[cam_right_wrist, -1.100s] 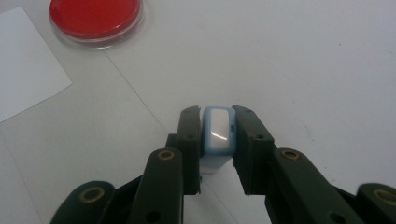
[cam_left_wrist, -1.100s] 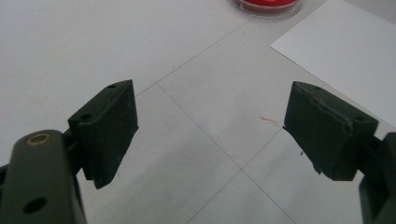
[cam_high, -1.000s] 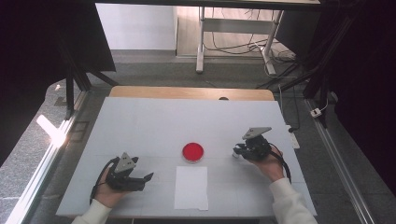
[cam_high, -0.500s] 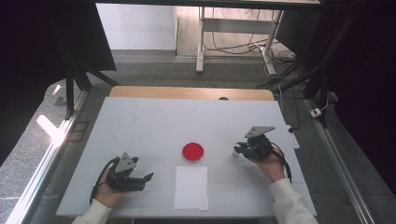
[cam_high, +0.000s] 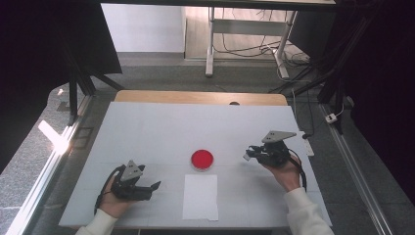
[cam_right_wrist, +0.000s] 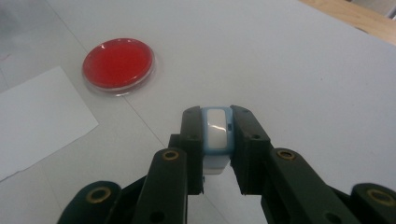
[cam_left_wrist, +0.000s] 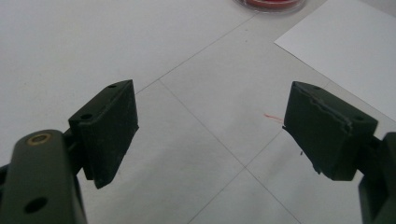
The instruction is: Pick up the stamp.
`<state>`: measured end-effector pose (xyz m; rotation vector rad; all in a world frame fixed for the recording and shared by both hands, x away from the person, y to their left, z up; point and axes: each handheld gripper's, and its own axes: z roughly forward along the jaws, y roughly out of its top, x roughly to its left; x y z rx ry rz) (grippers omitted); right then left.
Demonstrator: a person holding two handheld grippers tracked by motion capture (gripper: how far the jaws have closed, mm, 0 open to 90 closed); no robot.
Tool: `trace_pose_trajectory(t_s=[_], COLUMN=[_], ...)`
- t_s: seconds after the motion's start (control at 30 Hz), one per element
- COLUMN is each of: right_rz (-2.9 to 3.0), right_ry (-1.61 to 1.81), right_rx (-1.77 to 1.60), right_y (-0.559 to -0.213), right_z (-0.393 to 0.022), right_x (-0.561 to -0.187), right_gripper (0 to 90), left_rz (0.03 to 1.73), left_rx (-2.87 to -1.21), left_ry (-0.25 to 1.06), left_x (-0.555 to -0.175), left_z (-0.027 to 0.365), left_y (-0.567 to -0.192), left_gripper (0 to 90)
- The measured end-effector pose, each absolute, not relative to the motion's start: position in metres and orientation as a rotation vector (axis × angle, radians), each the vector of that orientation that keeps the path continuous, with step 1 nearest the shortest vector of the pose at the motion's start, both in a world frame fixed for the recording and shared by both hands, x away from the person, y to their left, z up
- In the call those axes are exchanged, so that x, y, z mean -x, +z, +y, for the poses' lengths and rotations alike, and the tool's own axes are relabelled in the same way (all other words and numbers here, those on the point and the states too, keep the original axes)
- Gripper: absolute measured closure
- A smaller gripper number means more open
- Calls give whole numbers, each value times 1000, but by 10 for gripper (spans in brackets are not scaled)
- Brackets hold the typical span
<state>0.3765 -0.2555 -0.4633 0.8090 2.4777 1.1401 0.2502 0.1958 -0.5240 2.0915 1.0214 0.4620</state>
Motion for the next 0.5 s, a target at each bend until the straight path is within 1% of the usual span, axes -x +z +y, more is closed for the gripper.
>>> trace_pose_trajectory(t_s=[0.5], right_rz=[2388], right_ry=[1290], right_rx=[-800], right_y=[-452], right_z=[-255], right_x=[-368], right_gripper=[750], left_rz=[1023], left_rx=[-2087], left_ry=[465], left_x=[-250], left_z=[195], left_y=[-524], left_gripper=[178])
